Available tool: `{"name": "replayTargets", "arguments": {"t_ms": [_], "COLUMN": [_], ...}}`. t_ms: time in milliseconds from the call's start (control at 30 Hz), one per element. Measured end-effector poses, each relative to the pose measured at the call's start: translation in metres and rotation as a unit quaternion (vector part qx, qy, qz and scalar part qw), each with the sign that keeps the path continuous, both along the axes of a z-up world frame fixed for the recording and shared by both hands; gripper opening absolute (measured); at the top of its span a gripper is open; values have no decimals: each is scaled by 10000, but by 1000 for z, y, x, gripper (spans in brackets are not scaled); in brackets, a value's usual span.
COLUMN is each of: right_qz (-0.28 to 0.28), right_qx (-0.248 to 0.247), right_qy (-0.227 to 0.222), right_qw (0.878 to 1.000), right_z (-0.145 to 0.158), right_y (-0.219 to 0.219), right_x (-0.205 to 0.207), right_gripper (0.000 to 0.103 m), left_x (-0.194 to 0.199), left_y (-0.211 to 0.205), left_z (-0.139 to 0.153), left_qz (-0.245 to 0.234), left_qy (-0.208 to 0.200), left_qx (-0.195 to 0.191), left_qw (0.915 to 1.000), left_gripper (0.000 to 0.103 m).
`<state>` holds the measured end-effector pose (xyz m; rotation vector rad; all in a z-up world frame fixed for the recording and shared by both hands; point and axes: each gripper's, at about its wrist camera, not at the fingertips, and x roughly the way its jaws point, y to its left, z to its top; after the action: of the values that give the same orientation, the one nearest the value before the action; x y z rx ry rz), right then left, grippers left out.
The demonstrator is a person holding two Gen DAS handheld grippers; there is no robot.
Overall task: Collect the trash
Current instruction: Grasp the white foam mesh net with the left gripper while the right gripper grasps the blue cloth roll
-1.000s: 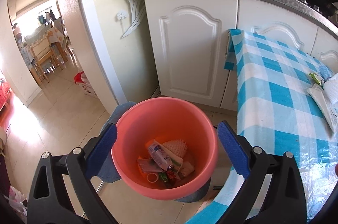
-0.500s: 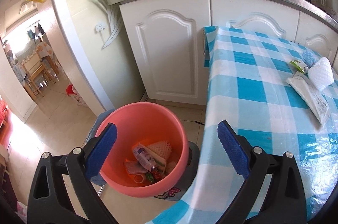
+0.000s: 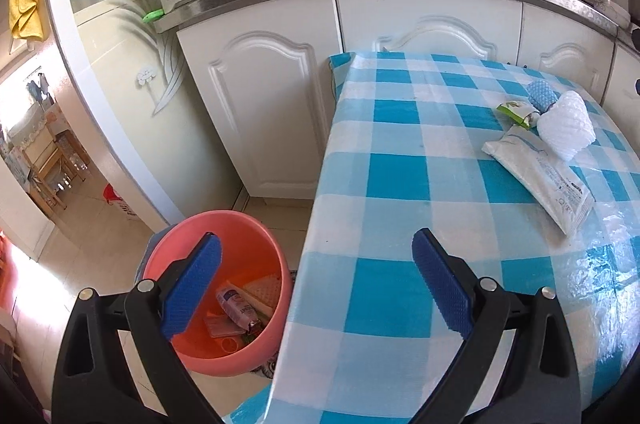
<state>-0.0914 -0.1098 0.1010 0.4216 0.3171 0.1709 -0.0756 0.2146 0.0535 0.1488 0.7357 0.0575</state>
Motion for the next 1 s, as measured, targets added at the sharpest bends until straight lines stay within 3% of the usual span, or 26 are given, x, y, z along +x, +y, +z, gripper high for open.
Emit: {"name": "replayTargets", "arguments": {"t_ms": [300, 500, 767, 1000], "right_qz": [-453, -565, -161, 275], "right_qx": [428, 650, 1377, 1293], "right_qy": [260, 480, 1041, 1428], "right_qw": [9977, 9951, 9849, 9809], "right_z": [-16, -25, -39, -48], "right_y": [-59, -86, -111, -102], "right_x": [5, 14, 53, 91], "right_gripper": [98, 98, 98, 98], "left_x": [4, 3, 17, 48], "left_y": [-45, -85, -147, -196], "left_z": [2, 7, 9, -1], "left_qz": [-516, -1257, -2159, -2565], "left_qy": [10, -31, -214, -199], "left_qx": [-8, -283, -491, -469], "left_qw": [9987, 9917, 9750, 9652], "left_gripper": [97, 97, 97, 96]}}
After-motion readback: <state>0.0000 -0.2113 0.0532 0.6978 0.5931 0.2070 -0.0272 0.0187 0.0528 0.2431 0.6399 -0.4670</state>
